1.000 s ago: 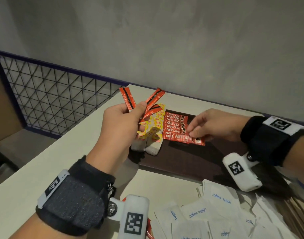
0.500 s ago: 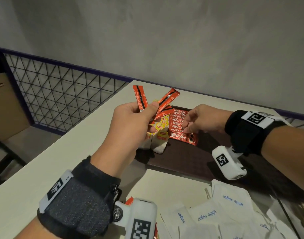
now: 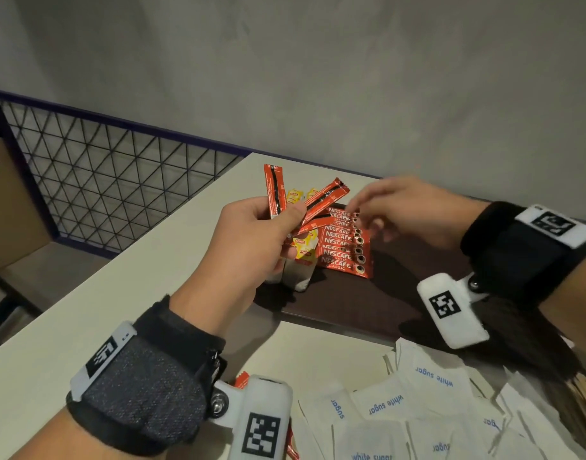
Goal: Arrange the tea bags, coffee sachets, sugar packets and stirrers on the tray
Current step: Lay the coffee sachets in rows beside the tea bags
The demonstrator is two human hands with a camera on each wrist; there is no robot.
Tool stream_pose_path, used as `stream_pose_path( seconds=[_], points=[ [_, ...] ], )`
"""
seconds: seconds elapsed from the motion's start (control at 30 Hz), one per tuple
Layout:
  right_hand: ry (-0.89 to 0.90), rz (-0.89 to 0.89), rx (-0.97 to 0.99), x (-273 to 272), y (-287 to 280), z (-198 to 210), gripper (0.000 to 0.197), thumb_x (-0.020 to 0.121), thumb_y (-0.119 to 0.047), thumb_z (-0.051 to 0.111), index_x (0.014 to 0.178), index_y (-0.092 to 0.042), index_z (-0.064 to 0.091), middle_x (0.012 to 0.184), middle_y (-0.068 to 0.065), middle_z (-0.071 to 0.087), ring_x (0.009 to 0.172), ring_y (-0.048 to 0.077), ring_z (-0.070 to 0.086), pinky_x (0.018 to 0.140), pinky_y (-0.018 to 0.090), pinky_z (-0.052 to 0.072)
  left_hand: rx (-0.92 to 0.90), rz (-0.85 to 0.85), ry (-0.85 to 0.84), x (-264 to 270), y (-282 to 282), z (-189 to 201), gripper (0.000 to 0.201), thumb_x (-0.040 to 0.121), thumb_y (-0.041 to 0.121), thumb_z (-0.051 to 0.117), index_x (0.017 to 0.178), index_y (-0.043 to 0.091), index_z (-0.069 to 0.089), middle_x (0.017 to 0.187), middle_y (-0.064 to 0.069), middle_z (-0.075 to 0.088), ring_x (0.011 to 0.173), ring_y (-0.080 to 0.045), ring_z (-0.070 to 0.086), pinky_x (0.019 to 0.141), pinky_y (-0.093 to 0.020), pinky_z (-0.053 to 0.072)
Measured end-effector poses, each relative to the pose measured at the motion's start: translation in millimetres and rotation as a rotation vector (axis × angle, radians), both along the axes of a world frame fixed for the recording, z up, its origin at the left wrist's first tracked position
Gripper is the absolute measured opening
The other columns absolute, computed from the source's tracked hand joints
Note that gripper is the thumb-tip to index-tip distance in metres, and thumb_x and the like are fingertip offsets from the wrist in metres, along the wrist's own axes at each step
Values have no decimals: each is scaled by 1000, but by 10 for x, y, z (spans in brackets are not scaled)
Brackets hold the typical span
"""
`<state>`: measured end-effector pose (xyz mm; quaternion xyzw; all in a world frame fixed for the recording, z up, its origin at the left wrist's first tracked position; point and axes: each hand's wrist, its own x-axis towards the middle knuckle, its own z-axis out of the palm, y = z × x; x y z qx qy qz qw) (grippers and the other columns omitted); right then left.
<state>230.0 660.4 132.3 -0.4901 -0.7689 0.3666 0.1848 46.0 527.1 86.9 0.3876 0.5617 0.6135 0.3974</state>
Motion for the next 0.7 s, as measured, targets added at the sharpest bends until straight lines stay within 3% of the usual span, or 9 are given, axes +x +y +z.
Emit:
stream_pose_path(
  seconds=[0.1, 0.17, 0.2, 0.27, 0.37, 0.53, 0.7],
  points=[
    [433, -114, -100, 56, -308, 271, 34, 102, -42, 53, 113, -14, 70, 93, 12, 67, 71, 24, 64, 61, 34, 51, -14, -65, -35, -2, -23, -2, 20, 95, 37, 72, 98, 18, 76, 79, 0, 78, 55, -8, 61, 49, -24, 44],
    [451, -82, -81, 142, -582, 341, 44, 94, -56, 54, 117, -21, 68, 98, 10, 66, 76, 25, 64, 66, 38, 52, -19, -140, -25, 14, -51, -4, 20, 93, 37, 73, 100, 19, 78, 85, -3, 79, 59, -9, 60, 52, -24, 45],
    [398, -54, -47, 174, -716, 329, 42, 89, -54, 59, 116, -23, 68, 100, 10, 66, 76, 23, 64, 66, 38, 52, -26, -180, -12, 26, -67, -4, 21, 92, 38, 74, 102, 20, 78, 87, -3, 80, 60, -10, 60, 53, -24, 45],
    [281, -6, 38, 238, -879, 269, 25, 91, -35, 69, 109, -19, 71, 91, 11, 69, 71, 20, 63, 61, 36, 51, -33, -247, -15, 72, -87, 1, 23, 90, 37, 75, 104, 18, 78, 84, -2, 78, 60, -10, 59, 53, -24, 44],
    [249, -22, 115, 337, -892, 200, 6, 95, -12, 68, 95, -7, 72, 72, 10, 66, 63, 19, 60, 55, 34, 48, -15, -286, -70, 154, -99, -9, 25, 90, 34, 75, 106, 15, 79, 86, -6, 76, 60, -10, 57, 50, -22, 43],
    [320, -52, 159, 494, -812, 220, 7, 98, -12, 64, 95, -8, 69, 72, 7, 69, 62, 21, 61, 58, 37, 49, -8, -281, -183, 205, -99, -6, 28, 95, 32, 69, 113, 11, 74, 85, -7, 73, 60, -11, 57, 46, -20, 43],
    [357, -6, 144, 546, -786, 175, 11, 102, -20, 57, 96, -14, 64, 57, 5, 50, 51, 25, 45, 53, 37, 41, 7, -303, -227, 233, -113, 10, 22, 99, 25, 64, 114, 10, 72, 74, -6, 66, 60, -12, 55, 47, -20, 44]
  ],
)
